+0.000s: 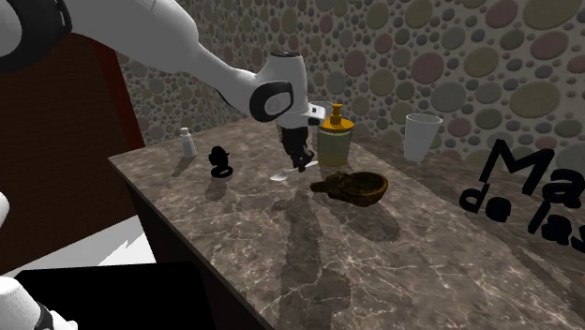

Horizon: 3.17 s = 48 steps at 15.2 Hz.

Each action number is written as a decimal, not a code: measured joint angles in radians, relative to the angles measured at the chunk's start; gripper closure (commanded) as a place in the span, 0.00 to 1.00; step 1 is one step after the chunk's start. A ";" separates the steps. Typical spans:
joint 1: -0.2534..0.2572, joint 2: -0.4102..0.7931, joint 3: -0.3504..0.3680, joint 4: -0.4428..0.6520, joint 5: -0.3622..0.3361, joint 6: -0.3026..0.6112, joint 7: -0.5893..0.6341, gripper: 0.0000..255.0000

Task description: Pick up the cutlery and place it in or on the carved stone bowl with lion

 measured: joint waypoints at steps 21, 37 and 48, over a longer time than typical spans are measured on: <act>-0.013 -0.098 0.014 0.160 0.032 -0.253 -0.003 1.00; -0.128 0.074 -0.052 0.502 0.042 -0.449 -0.197 1.00; -0.155 0.121 -0.064 0.463 0.046 -0.370 -0.247 1.00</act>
